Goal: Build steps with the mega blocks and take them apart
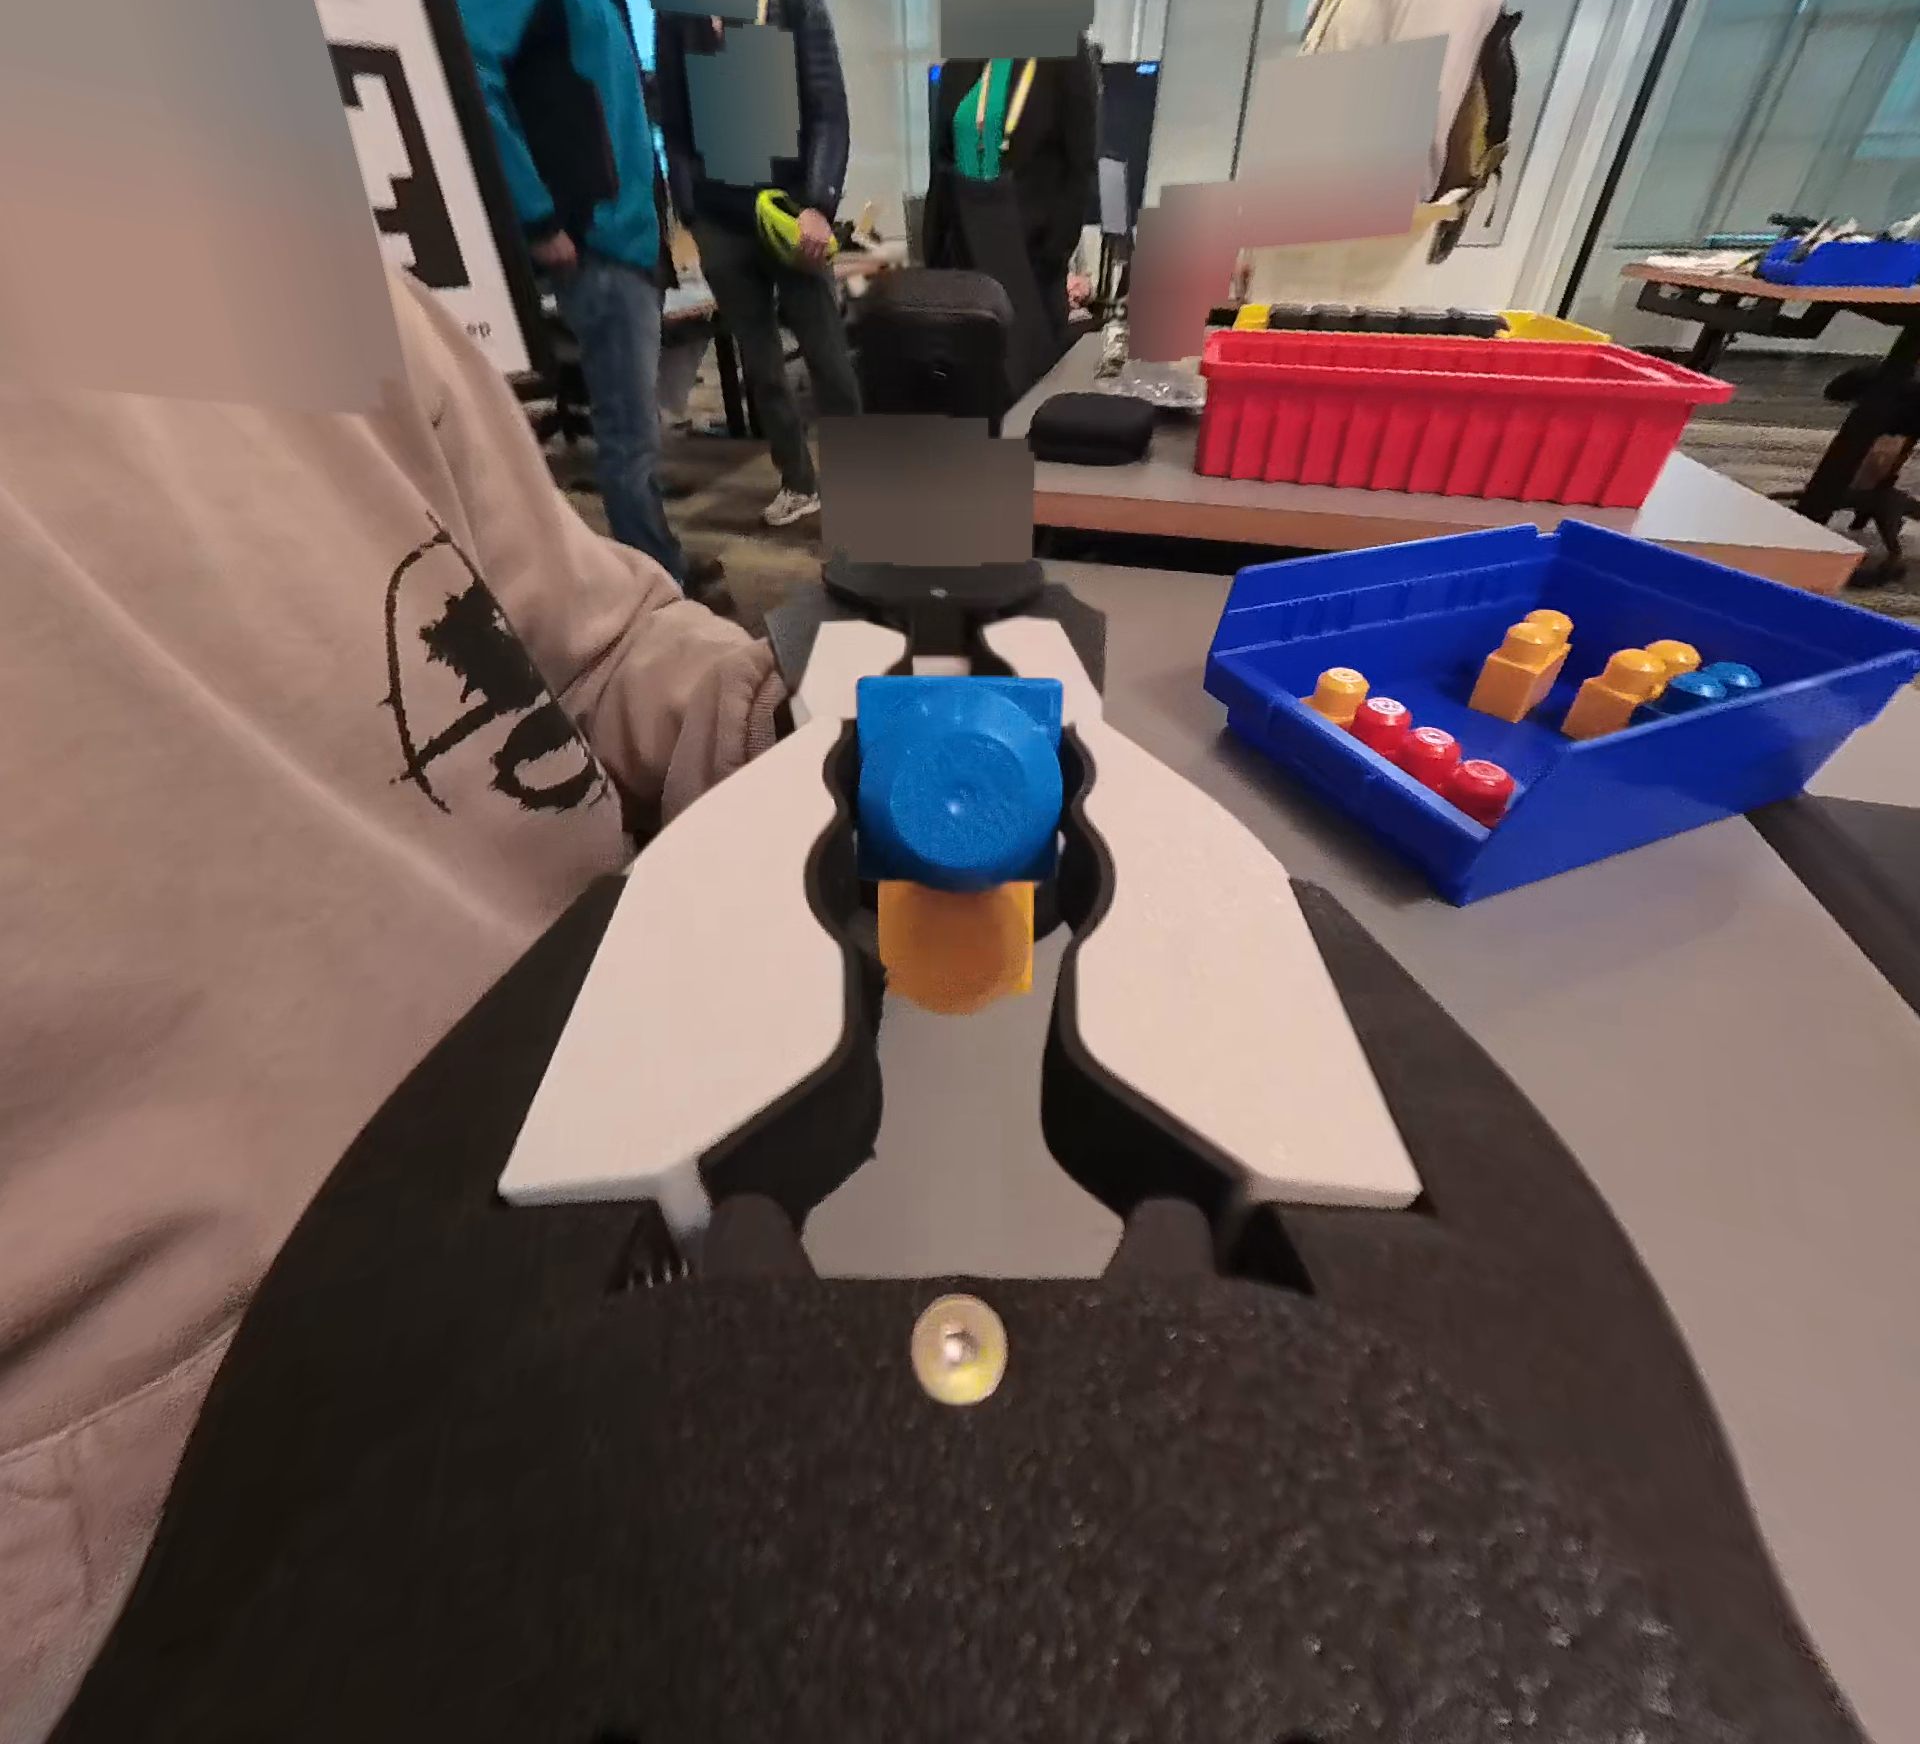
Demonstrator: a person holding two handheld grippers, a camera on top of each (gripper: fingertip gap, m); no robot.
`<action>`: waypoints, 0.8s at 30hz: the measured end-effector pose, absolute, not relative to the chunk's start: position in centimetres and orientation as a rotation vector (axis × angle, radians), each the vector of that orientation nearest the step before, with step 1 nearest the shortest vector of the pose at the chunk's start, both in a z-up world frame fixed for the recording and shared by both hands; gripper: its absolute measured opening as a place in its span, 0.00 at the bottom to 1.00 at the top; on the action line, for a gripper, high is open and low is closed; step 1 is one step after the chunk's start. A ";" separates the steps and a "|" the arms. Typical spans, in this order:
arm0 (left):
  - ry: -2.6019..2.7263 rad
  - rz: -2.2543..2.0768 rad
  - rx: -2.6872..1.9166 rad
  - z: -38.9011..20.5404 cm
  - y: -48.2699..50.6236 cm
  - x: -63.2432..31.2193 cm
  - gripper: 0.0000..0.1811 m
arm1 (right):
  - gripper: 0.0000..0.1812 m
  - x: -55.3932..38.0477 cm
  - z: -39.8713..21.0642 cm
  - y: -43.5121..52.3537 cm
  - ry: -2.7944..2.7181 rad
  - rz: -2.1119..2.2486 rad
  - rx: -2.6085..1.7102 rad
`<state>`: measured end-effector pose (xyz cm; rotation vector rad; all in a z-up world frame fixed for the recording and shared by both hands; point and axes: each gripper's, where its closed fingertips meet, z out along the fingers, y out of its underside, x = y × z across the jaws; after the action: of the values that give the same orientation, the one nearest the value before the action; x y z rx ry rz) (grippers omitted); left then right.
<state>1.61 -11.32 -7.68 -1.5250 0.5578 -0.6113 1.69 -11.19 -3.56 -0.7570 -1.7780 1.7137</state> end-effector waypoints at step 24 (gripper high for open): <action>0.612 -0.552 -1.454 -7.8 -11.8 3.3 0.21 | 0.15 5.4 -3.2 -10.2 -2.056 1.226 -0.845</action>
<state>3.28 -11.78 -7.78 -1.4539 0.6122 -0.5517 5.44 -10.16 -3.19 -0.8447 -2.0562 1.2262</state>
